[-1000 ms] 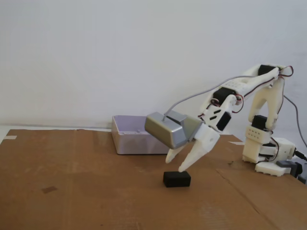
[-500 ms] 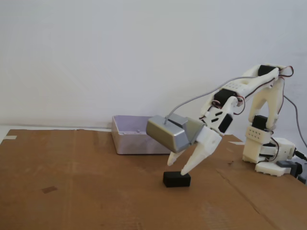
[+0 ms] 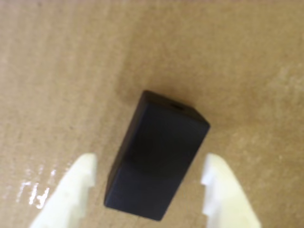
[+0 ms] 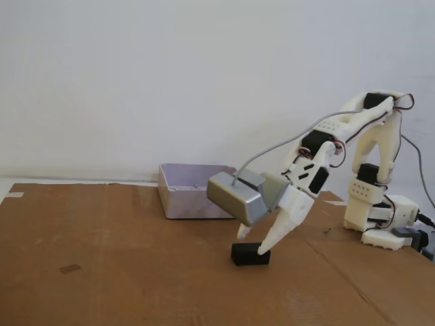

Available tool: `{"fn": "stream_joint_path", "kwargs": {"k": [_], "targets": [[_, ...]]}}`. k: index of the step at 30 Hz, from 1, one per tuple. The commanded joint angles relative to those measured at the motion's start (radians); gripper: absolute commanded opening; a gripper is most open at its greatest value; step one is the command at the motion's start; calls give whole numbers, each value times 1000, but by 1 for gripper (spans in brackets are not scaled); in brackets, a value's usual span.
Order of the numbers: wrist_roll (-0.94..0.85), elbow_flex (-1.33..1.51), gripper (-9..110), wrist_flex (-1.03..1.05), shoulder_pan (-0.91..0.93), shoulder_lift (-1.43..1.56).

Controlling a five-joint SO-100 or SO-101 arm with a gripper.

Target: Grasp a block and put it in the box.

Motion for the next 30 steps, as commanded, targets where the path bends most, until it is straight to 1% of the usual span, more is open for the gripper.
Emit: {"fn": "stream_joint_path", "kwargs": {"k": [1, 5, 16, 20, 30], "targets": [[-6, -106, 35, -41, 8, 31], [-6, -106, 38, -41, 9, 29], [0, -103, 39, -28, 9, 28], [-3, -75, 43, -37, 9, 28], [-3, -35, 43, -41, 9, 25]]}}
